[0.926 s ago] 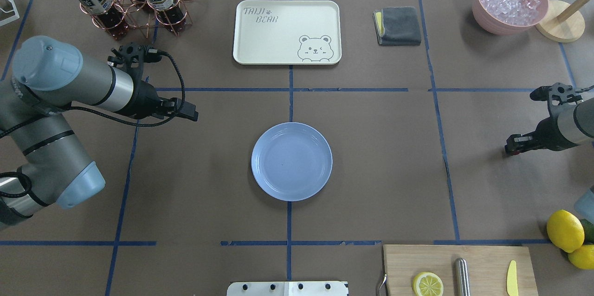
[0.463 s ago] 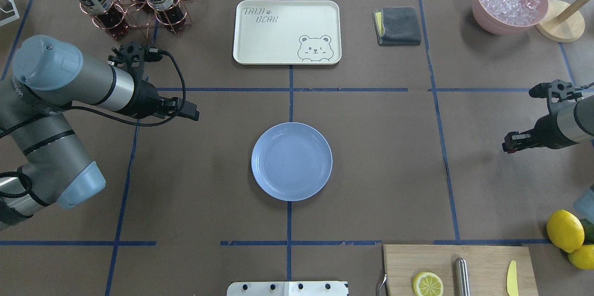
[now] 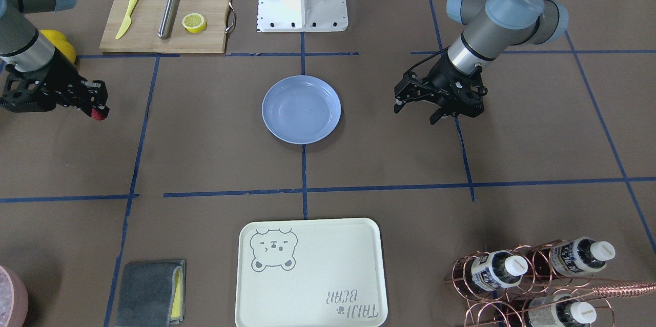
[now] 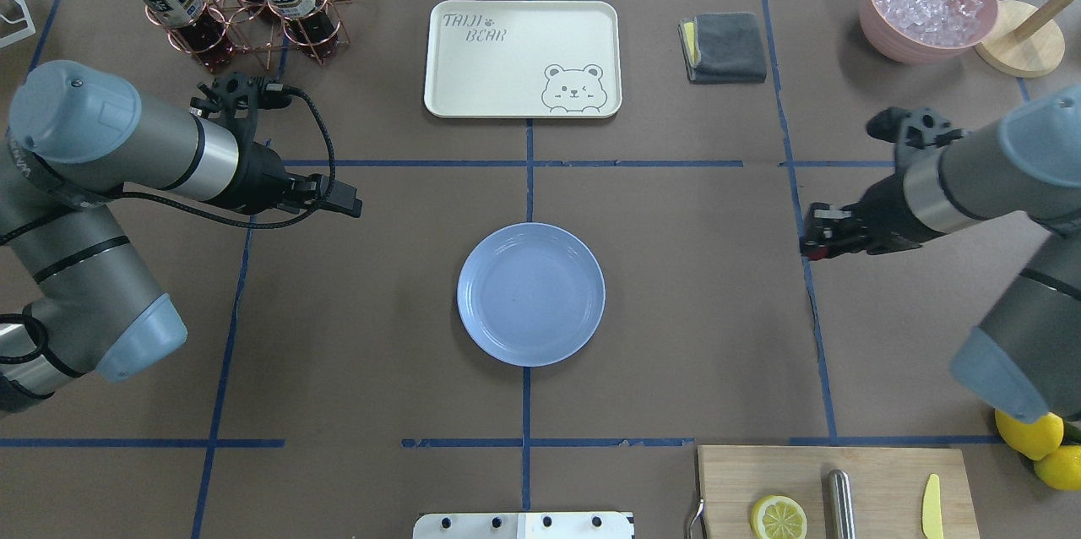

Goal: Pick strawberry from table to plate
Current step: 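Carry the red strawberry with the right gripper over the plate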

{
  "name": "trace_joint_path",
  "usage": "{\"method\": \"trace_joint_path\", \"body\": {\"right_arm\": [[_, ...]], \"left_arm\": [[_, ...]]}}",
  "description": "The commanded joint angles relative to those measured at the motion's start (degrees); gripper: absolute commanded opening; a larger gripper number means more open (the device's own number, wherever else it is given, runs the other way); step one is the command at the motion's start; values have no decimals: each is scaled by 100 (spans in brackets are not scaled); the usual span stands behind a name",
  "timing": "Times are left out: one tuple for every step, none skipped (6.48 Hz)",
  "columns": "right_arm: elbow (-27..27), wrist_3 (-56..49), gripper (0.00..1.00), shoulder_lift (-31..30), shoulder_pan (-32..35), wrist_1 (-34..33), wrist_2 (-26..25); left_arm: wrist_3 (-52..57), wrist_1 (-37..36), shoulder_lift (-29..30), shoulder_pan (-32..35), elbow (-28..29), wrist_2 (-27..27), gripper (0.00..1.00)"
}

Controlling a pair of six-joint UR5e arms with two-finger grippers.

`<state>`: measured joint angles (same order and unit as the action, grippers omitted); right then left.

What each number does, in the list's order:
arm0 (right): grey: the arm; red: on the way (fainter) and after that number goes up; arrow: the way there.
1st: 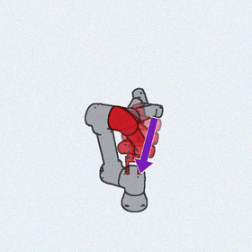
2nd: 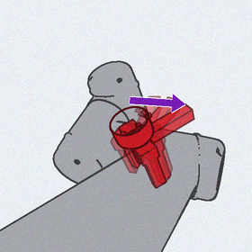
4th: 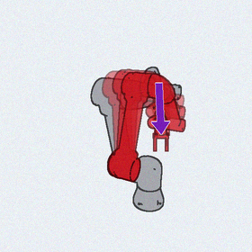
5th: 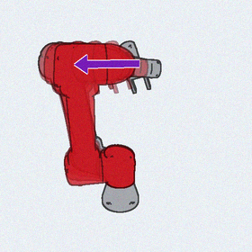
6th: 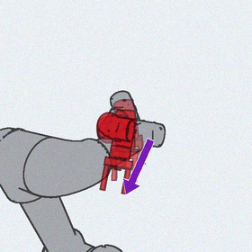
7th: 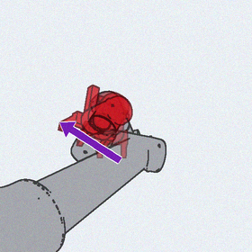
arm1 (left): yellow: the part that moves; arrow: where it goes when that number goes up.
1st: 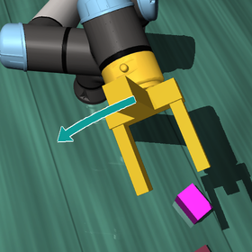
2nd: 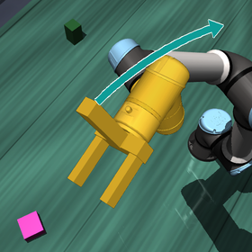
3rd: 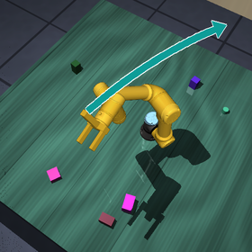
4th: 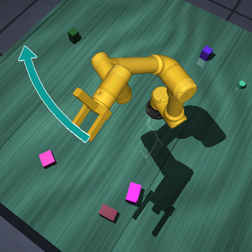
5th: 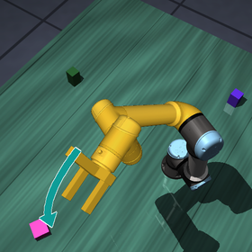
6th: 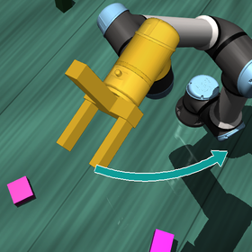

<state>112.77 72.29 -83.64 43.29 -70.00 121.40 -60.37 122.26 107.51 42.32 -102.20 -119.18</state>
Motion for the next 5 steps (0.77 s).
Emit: {"method": "trace_joint_path", "body": {"right_arm": [[9, 1334, 0, 1397, -870, -739, -307], [-200, 1670, 0, 2065, -1423, -1143, -1032], [-759, 2091, 0, 2602, -1820, -1165, -1500], [-1078, 2252, 0, 2834, -2111, -1156, -1940], [-1569, 2428, 0, 3254, -2175, -1148, -2092]], "left_arm": [[8, 0, -72, 5, -81, -9, 99], [8, 0, -81, 5, -72, -18, 99], [8, 0, -90, 5, -63, -18, 99], [8, 0, -90, 5, -54, -18, 99], [8, 0, -90, 5, -46, -18, 99]]}}
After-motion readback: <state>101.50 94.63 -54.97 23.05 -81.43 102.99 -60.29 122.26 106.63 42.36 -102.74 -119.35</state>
